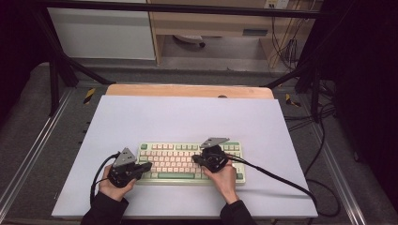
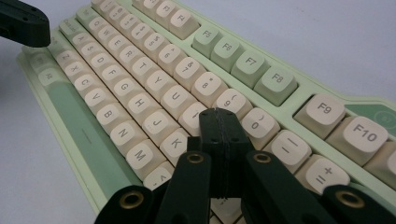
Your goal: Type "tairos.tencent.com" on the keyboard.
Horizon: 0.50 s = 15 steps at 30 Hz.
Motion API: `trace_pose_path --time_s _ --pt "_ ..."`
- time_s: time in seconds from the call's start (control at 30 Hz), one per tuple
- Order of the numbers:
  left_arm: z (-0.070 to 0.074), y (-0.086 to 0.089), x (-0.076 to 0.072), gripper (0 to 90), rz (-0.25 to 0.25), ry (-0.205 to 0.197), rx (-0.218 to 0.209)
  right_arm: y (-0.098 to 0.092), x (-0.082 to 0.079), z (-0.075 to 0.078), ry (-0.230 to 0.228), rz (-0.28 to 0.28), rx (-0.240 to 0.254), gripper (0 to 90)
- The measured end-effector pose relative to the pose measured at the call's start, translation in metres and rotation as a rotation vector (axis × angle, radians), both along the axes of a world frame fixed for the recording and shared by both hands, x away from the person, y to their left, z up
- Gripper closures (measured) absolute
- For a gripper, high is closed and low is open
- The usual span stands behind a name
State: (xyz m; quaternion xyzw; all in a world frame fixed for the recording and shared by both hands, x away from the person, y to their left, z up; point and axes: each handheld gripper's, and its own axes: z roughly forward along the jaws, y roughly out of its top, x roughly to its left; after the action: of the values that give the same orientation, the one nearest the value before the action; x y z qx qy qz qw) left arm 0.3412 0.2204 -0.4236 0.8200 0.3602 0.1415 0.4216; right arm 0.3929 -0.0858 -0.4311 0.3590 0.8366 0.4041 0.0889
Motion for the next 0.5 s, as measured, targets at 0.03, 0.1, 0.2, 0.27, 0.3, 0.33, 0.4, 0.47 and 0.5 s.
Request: trace_pose_path --time_s 0.03,0.1,0.2,0.27,0.3,0.33,0.4,0.47,0.5 --pt "0.000 0.000 0.000 89.6 0.000 0.000 -0.001 0.000 0.000 0.000 0.001 -0.001 0.000 90.0" --pt "0.000 0.001 0.000 89.7 0.001 -0.001 -0.002 0.000 0.000 0.001 0.005 0.001 0.000 90.0" --pt "0.000 0.001 0.000 89.6 0.003 -0.001 -0.003 -0.002 -0.002 0.005 -0.004 0.010 0.013 90.0" --pt "0.000 0.001 0.000 89.7 0.002 -0.001 -0.002 -0.003 -0.004 0.008 -0.008 0.009 0.017 90.0" --pt "0.000 0.000 0.000 89.6 0.002 -0.002 -0.001 -0.003 -0.005 0.009 -0.013 0.014 0.017 90.0" --pt "0.000 0.000 0.000 89.6 0.002 -0.002 -0.001 -0.004 -0.005 0.010 -0.020 0.015 0.018 90.0" --pt "0.000 0.001 0.000 89.7 0.002 -0.002 -0.002 -0.005 -0.007 0.013 -0.021 0.017 0.022 90.0" --pt "0.000 0.001 0.000 89.7 0.003 -0.003 -0.003 -0.006 -0.009 0.016 -0.029 0.024 0.024 90.0" --pt "0.001 0.001 0.000 89.7 0.003 -0.003 -0.003 -0.007 -0.010 0.018 -0.029 0.025 0.027 90.0"
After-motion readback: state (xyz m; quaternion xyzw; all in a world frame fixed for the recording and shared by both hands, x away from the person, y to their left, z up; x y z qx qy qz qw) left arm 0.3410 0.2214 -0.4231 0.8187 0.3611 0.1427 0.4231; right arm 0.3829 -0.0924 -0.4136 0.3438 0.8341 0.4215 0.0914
